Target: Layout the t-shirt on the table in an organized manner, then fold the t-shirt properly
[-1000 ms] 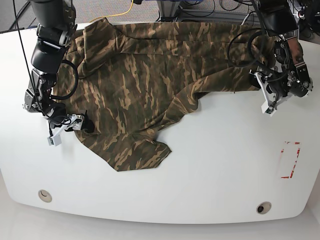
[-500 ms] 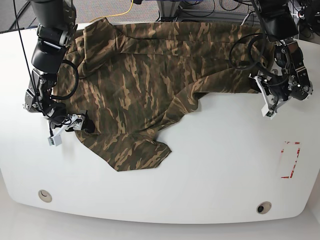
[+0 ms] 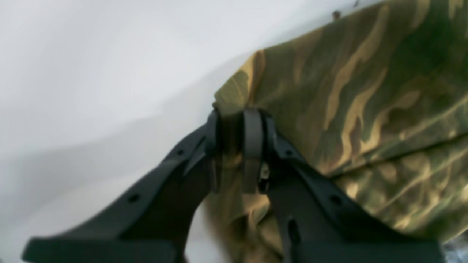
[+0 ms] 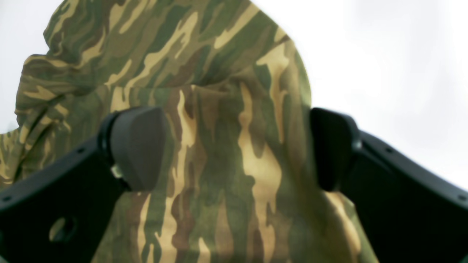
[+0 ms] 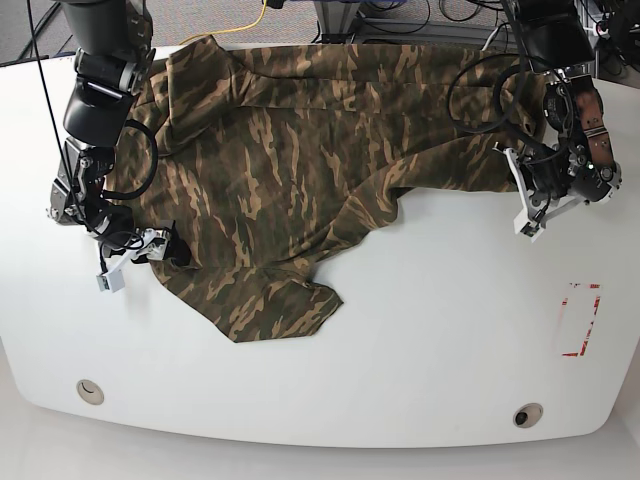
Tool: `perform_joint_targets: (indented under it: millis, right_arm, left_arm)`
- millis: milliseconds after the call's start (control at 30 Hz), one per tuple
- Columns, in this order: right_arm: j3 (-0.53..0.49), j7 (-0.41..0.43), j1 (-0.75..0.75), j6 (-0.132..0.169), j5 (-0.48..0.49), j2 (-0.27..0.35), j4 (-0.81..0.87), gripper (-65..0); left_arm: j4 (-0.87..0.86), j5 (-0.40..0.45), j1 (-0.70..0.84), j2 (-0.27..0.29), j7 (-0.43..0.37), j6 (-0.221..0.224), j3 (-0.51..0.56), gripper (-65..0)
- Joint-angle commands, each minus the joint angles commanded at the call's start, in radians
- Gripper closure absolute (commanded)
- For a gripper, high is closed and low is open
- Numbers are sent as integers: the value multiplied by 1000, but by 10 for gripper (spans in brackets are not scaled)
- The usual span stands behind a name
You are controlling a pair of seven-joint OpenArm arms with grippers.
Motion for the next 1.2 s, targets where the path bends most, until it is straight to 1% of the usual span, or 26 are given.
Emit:
perform_joint_targets:
  millis: [133, 233, 333, 533, 600, 767, 867, 1067, 1133, 1167, 1200]
  right_arm:
    - [0, 0, 0, 0, 0, 0, 0, -583]
    - [0, 0, 0, 0, 0, -3, 0, -583]
    - [0, 0, 0, 0, 0, -15, 0, -583]
    - [0, 0, 0, 0, 0, -17, 0, -583]
    - [0, 0, 0, 0, 0, -17, 0, -583]
    - [0, 0, 0, 0, 0, -18, 0, -583]
    - [0, 0, 0, 0, 0, -18, 0, -583]
    - [0, 0, 2, 0, 0, -18, 0, -583]
    - [0, 0, 2, 0, 0, -18, 0, -583]
    - [0, 0, 2, 0, 0, -18, 0, -583]
    - [-2, 0, 2, 0, 0, -18, 0, -583]
  left_arm:
    - [110, 0, 34, -2, 2, 0, 75, -65]
    - [150, 0, 55, -2, 2, 0, 124, -67]
    - [170, 0, 77, -2, 3, 0, 178, -67]
    - [175, 0, 110, -3, 3, 0, 278, -67]
    - [176, 0, 126, -15, 3, 0, 302, -67]
    - [198, 0, 153, -66, 3, 0, 414, -68]
    - [209, 0, 175, -81, 3, 0, 471, -68]
    - [210, 0, 183, -112, 3, 0, 548, -71]
    - [210, 0, 180, -110, 3, 0, 559, -82]
    - [210, 0, 178, -110, 3, 0, 557, -103]
    - [212, -2, 175, -109, 3, 0, 555, -139]
